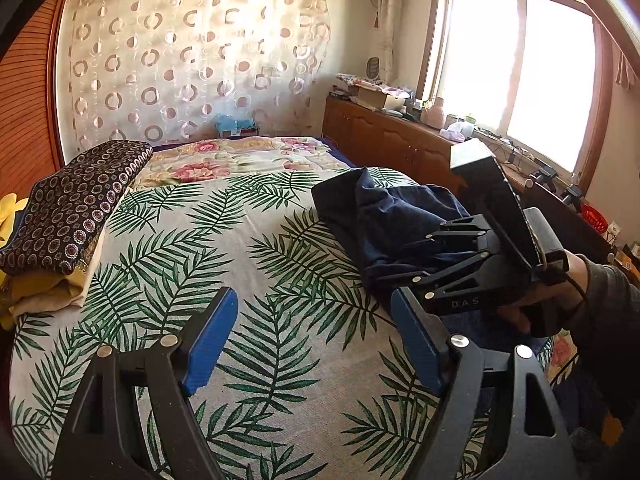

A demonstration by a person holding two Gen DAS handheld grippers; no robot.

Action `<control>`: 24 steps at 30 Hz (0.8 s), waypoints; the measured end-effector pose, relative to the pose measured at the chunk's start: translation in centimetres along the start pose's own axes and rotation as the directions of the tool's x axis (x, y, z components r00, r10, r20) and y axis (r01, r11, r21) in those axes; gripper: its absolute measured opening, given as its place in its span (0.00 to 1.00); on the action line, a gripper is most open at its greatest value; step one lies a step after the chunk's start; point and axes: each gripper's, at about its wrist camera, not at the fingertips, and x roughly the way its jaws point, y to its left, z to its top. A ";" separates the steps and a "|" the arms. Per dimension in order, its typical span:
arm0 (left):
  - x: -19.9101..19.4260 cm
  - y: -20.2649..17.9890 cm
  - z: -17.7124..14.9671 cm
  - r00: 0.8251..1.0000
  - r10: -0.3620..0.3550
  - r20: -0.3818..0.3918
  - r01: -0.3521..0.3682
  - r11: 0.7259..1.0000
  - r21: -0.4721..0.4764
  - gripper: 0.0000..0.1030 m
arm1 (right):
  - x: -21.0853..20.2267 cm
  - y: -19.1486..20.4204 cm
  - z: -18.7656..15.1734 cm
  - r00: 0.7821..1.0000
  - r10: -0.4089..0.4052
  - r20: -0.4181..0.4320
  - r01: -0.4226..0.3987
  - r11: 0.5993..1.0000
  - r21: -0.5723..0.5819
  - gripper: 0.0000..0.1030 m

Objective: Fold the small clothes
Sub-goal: 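Lift the held side with the right gripper and fold it over the center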

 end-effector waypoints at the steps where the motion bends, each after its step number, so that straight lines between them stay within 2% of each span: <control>1: 0.0 0.0 0.0 1.000 -0.001 -0.001 0.001 1.000 0.000 0.77 | -0.1 0.0 -0.1 1.000 0.001 0.005 -0.001 1.000 -0.004 0.50; 2: 0.1 0.0 -0.1 1.000 -0.002 -0.003 0.002 1.000 0.001 0.77 | -0.1 0.4 -0.4 1.000 -0.002 0.011 0.002 1.000 -0.010 0.47; 3: 0.1 -0.1 -0.1 1.000 -0.004 -0.004 0.004 1.000 0.001 0.77 | -0.4 0.5 -0.6 1.000 -0.010 0.019 0.010 1.000 -0.023 0.39; 4: 0.1 -0.2 -0.1 1.000 -0.005 -0.006 0.005 1.000 0.002 0.77 | -0.7 0.6 -0.8 1.000 -0.013 0.028 0.014 0.999 -0.034 0.22; 5: 0.2 -0.2 -0.1 1.000 -0.006 -0.007 0.006 1.000 0.003 0.77 | -1.0 0.8 -0.9 0.999 -0.015 0.036 0.017 0.999 -0.042 0.13; 6: 0.3 -0.3 -0.1 1.000 -0.006 -0.008 0.006 1.000 0.005 0.77 | -1.6 0.9 -1.0 0.998 -0.030 0.049 0.032 0.999 -0.042 0.11; 10: 0.4 -0.6 -0.1 1.000 -0.010 -0.013 0.010 1.000 0.010 0.77 | -4.6 -0.3 -1.1 0.989 -0.045 0.140 0.045 0.999 0.006 0.09; 13: 0.5 -0.6 0.0 1.000 -0.011 -0.016 0.012 1.000 0.011 0.77 | -7.7 -2.6 -0.9 0.971 -0.098 0.216 0.085 0.994 0.067 0.09; 15: 0.6 -0.7 0.0 1.000 -0.014 -0.019 0.014 1.000 0.012 0.77 | -9.5 -4.8 -0.7 0.961 -0.141 0.239 0.116 0.987 0.115 0.09; 18: 0.7 -0.8 0.0 1.000 -0.019 -0.020 0.019 1.000 0.012 0.77 | -11.0 -8.3 -0.5 0.944 -0.221 0.245 0.176 0.965 0.194 0.09; 22: 1.0 -1.1 -0.1 0.999 -0.023 -0.027 0.023 1.000 0.019 0.77 | -11.3 -12.9 -0.2 0.918 -0.337 0.208 0.255 0.905 0.340 0.10; 24: 1.0 -1.4 -0.2 0.999 -0.023 -0.030 0.024 0.999 0.025 0.77 | -11.0 -13.8 -0.1 0.886 -0.431 0.169 0.352 0.865 0.358 0.13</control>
